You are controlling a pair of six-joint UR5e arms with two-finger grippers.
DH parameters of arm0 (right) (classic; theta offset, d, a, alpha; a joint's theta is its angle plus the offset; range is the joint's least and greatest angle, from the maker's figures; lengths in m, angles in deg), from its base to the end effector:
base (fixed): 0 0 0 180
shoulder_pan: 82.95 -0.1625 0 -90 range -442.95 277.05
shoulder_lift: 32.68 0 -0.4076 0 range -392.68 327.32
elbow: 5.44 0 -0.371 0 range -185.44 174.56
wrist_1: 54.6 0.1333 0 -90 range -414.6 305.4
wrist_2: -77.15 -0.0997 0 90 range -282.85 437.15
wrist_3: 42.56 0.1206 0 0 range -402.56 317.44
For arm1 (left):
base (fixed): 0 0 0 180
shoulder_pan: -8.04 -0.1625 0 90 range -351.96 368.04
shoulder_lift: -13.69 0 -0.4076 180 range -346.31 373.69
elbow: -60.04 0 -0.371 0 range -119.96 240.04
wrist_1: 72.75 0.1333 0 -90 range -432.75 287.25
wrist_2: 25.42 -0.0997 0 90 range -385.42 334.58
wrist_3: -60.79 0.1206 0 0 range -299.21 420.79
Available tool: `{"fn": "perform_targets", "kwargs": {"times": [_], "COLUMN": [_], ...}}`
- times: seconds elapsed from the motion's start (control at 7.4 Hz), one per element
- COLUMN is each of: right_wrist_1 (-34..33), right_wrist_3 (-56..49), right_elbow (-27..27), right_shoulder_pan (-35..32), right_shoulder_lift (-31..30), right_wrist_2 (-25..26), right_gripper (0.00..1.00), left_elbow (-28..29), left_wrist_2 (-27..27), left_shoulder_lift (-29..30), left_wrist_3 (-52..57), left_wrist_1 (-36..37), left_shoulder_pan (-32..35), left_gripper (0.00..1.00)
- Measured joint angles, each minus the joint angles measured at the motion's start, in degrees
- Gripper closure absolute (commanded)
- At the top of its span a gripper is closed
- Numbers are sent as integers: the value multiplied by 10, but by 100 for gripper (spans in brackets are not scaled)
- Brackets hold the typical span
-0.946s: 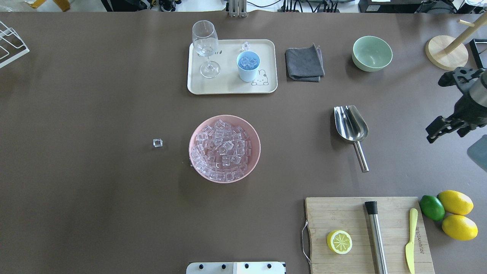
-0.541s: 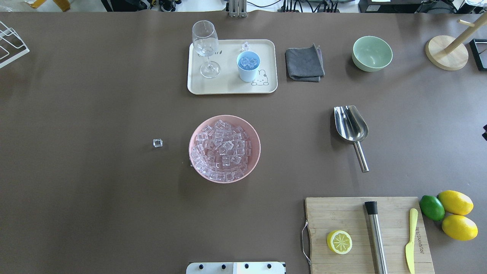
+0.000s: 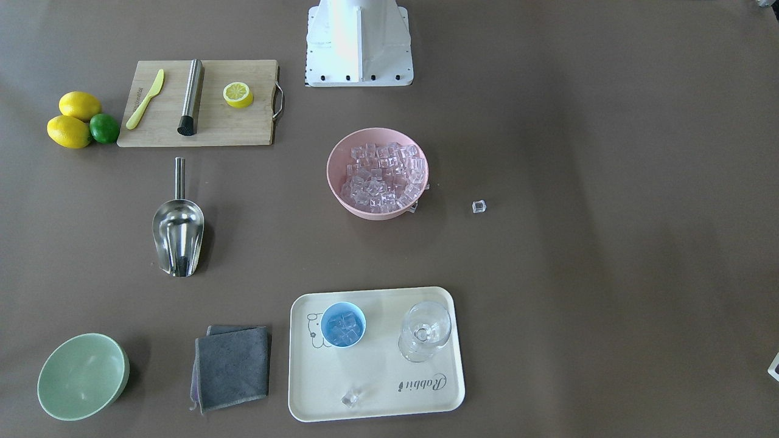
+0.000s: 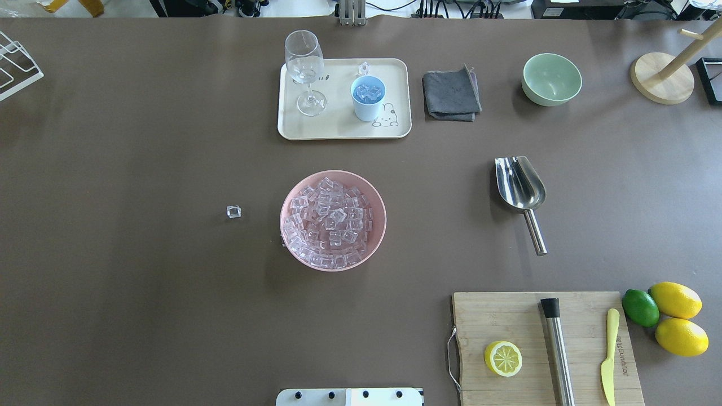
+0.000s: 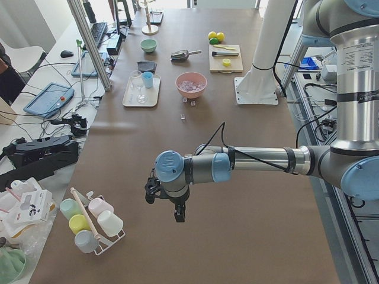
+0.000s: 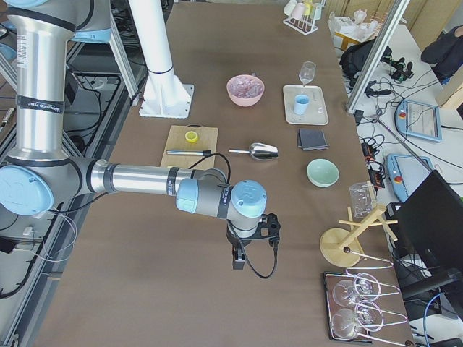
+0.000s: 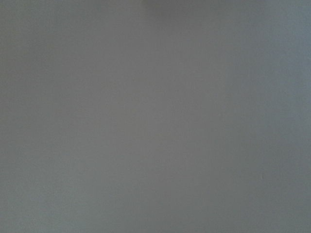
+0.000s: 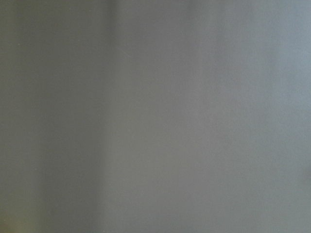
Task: Put ice in cup with scoop
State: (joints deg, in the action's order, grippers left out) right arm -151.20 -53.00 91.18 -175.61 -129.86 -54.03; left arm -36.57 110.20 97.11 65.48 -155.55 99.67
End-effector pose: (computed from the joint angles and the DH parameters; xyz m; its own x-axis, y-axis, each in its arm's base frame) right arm 0.0728 -0.4047 0.6730 0.7440 -0.0646 0.6651 0.0903 0.9959 -0.0042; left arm -0.0588 -0.4112 0.6634 0.6966 -0.0276 -0.7170 -0.0288 0.9974 -0.0664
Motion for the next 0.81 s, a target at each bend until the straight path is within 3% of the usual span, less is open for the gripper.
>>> {"fn": "perform_targets", "kwargs": {"times": [0.41, 0.81], "right_wrist_1": [-2, 1], "right_wrist_3": [17, 30], "right_elbow": [36, 35], "right_shoulder_pan": [-4, -3], "right_shoulder_lift": [-1, 4], "right_wrist_2": [-12, -6], "right_gripper": [1, 1], "left_elbow": [2, 2], "left_wrist_2": [0, 0], "left_shoulder_lift": [0, 0], "left_wrist_3": [0, 0], "left_wrist_1": [0, 0], "left_shoulder_pan": [0, 1], "left_gripper": [2, 2]}}
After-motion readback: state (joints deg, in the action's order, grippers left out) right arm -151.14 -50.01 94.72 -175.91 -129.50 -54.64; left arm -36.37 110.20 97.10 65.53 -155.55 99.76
